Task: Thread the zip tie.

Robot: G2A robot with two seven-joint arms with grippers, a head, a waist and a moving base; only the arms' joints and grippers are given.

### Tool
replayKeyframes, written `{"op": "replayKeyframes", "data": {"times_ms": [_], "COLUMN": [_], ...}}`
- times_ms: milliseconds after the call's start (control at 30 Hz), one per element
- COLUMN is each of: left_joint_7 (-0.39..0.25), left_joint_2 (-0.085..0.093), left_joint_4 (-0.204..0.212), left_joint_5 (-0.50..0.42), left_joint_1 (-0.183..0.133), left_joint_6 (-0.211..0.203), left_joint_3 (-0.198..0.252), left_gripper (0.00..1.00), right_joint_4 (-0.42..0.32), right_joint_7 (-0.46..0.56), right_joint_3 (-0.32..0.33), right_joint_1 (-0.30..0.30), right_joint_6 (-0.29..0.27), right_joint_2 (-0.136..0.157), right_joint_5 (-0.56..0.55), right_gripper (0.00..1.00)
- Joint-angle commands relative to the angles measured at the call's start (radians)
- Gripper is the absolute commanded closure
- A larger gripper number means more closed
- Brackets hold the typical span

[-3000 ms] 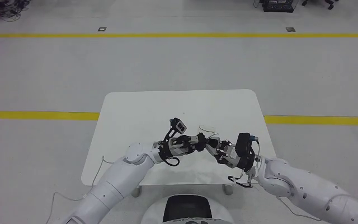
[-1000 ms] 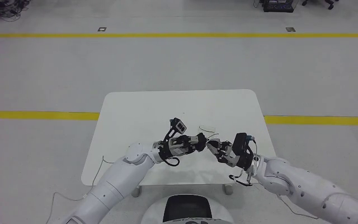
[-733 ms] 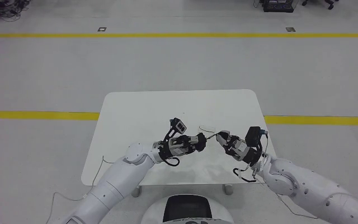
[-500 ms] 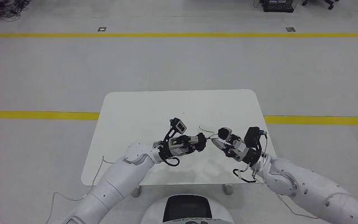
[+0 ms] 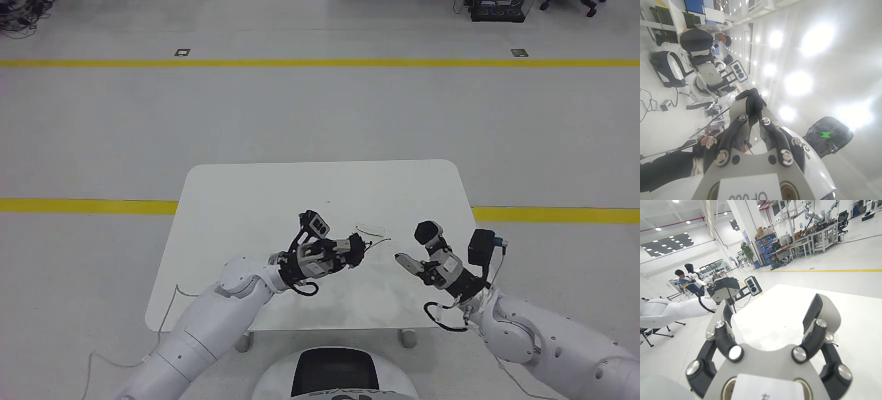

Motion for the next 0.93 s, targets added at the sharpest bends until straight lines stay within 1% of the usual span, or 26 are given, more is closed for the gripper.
{"op": "replayKeyframes", "data": {"times_ms": [0,100,133,900], "left_joint_7": [-0.002,-0.011,-0.012,-0.012], "left_joint_2": [0.001,0.001,0.001,0.001], "left_joint_4": [-0.007,-0.008,-0.007,-0.006], "left_joint_5": [-0.015,-0.039,-0.04,-0.041], "left_joint_1": [0.006,0.01,0.009,0.009], "left_joint_6": [0.008,0.02,0.022,0.023], "left_joint_3": [-0.005,-0.01,-0.011,-0.012], "left_gripper": [1.0,1.0,1.0,1.0], "right_joint_4": [-0.014,-0.03,-0.03,-0.03], "right_joint_7": [-0.021,-0.047,-0.049,-0.049], "right_joint_3": [-0.004,-0.007,-0.007,-0.007], "right_joint_1": [-0.002,-0.002,-0.002,-0.002], "right_joint_6": [0.0,0.0,0.0,0.0], "right_joint_2": [0.012,0.03,0.032,0.032], "right_joint_5": [0.002,0.009,0.011,0.011], "right_gripper": [0.0,0.0,0.0,0.0]}}
